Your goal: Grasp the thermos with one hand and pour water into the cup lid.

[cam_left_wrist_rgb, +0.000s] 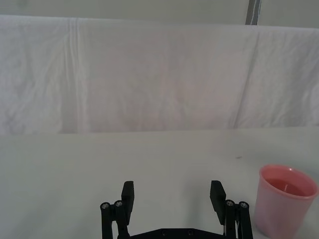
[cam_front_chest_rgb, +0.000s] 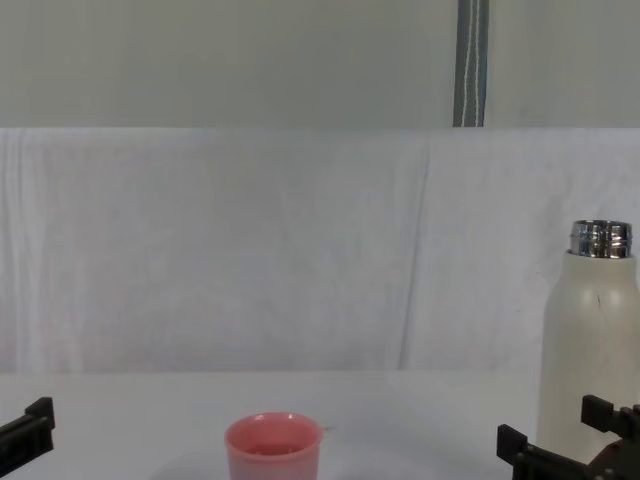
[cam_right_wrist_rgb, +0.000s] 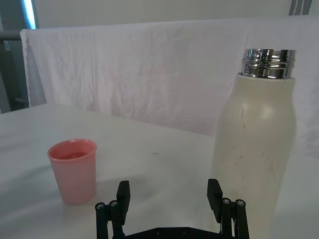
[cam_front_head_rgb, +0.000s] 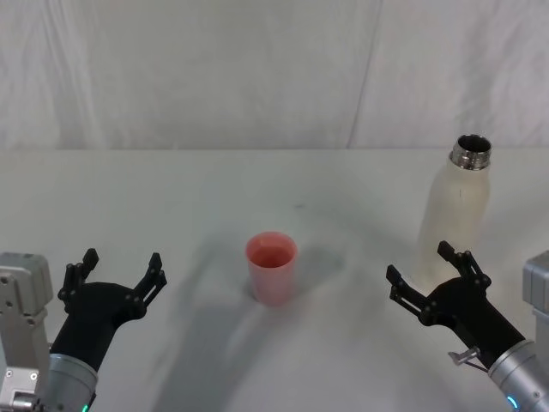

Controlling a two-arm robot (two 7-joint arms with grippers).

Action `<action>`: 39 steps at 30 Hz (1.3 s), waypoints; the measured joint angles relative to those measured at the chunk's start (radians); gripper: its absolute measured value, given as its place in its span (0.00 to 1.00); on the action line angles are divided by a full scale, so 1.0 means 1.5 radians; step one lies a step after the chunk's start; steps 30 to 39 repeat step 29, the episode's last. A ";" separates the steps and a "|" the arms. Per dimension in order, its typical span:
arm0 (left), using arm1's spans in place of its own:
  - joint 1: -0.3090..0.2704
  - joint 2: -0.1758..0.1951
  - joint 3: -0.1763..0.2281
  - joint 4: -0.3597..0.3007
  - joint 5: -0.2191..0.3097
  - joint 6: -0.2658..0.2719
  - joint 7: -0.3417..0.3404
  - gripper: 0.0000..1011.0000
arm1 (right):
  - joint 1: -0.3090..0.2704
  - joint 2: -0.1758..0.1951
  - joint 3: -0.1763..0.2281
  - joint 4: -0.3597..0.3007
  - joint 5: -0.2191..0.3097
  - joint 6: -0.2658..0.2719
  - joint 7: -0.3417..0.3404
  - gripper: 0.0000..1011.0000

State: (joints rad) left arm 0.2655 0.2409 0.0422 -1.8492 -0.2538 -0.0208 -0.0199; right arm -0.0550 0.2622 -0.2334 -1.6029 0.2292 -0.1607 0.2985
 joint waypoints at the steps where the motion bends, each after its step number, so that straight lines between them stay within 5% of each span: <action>1: 0.000 0.000 0.000 0.000 0.000 0.000 0.000 0.99 | 0.000 0.000 0.000 0.000 0.000 0.000 0.000 0.99; 39: 0.000 0.000 0.000 0.000 0.000 0.000 0.000 0.99 | -0.002 0.002 0.002 -0.001 0.000 -0.001 0.000 0.99</action>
